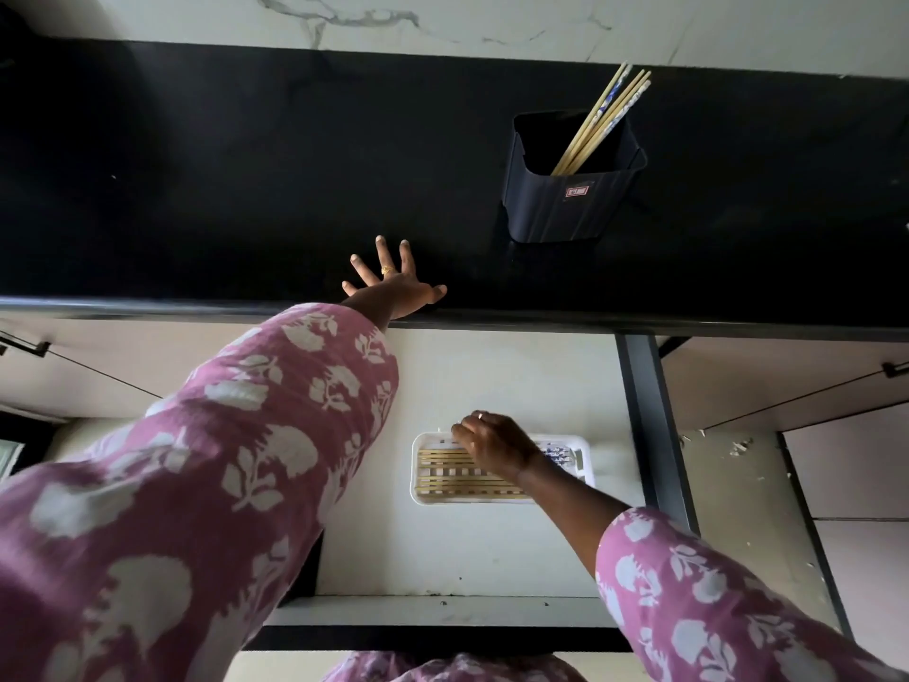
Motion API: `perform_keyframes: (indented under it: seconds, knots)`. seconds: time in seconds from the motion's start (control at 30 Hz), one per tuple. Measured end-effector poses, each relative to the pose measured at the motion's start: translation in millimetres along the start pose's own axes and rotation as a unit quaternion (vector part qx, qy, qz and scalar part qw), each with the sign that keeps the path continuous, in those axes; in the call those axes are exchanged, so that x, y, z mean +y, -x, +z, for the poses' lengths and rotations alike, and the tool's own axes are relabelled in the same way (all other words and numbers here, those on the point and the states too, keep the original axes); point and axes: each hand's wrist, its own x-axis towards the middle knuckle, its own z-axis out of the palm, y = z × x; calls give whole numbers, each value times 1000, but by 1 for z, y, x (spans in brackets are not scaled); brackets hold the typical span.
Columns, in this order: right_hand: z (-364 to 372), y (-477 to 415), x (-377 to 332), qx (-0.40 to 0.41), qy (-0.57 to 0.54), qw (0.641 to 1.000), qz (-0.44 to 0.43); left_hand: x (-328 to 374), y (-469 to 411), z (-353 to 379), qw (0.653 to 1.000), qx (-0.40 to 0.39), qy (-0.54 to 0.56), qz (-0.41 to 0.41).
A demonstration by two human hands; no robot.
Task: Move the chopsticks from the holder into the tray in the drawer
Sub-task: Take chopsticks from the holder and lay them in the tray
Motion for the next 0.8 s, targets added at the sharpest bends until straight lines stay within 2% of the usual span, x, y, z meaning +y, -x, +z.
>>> perform_keyframes:
  seconds: [0.1, 0.23, 0.37, 0.47, 0.63, 0.7, 0.8]
  knots:
    - [-21, -1, 24, 88, 10, 996, -1, 0, 2, 0, 1000, 3, 2, 0]
    - [-56, -9, 57, 208, 10, 977, 47, 1, 2, -1, 1000, 7, 7, 4]
    - [-107, -25, 100, 341, 37, 931, 123, 1, 1, -1, 1000, 9, 9, 5]
    - [-147, -38, 133, 399, 41, 901, 168, 0, 2, -1, 1000, 14, 8, 1]
    - [-201, -63, 184, 439, -59, 835, 327, 1, 1, -3, 1000, 11, 14, -5]
    - [-218, -72, 204, 422, -109, 808, 397, 3, -1, -2, 1000, 8, 15, -6]
    - [-235, -84, 230, 387, -138, 786, 462, 2, -3, 0, 1000, 1, 9, -9]
